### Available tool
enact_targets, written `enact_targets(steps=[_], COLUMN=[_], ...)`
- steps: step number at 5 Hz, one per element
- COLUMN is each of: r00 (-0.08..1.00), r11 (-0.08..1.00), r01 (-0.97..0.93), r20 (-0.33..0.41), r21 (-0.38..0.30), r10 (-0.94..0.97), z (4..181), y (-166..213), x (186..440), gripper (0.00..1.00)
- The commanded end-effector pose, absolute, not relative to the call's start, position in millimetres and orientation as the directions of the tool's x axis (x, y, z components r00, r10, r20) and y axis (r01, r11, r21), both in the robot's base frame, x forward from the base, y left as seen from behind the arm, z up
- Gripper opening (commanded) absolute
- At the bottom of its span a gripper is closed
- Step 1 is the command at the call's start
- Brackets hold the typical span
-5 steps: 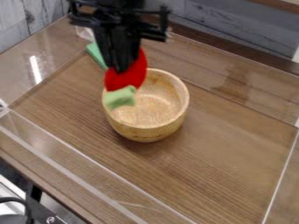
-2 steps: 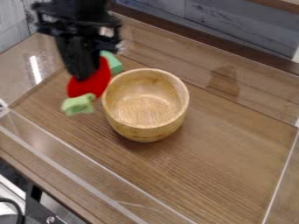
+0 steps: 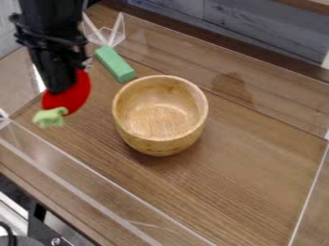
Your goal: Move the red object to the left side of the table
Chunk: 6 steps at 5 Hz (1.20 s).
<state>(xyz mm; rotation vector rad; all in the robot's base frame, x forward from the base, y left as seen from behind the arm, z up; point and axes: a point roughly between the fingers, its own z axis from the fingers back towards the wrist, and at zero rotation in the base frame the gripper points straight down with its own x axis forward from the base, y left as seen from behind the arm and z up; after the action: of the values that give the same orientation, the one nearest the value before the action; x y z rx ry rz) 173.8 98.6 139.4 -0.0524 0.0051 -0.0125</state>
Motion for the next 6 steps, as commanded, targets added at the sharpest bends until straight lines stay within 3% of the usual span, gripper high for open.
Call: enact_targets(steps=[1, 3, 6], r00=[0.998, 0.997, 0.998], r11=[0.997, 0.997, 0.998], r01=[0.065, -0.066, -0.03], r20=[-0.003, -0.03, -0.048], r21=[-0.032, -0.046, -0.053], r10=[-0.065, 0.064, 0.028], z=[130.9, 105.5, 95.2], y=[110.3, 126.4, 150.9], x=[175.7, 177.8, 213.4], gripper=[0.0, 0.0, 0.0])
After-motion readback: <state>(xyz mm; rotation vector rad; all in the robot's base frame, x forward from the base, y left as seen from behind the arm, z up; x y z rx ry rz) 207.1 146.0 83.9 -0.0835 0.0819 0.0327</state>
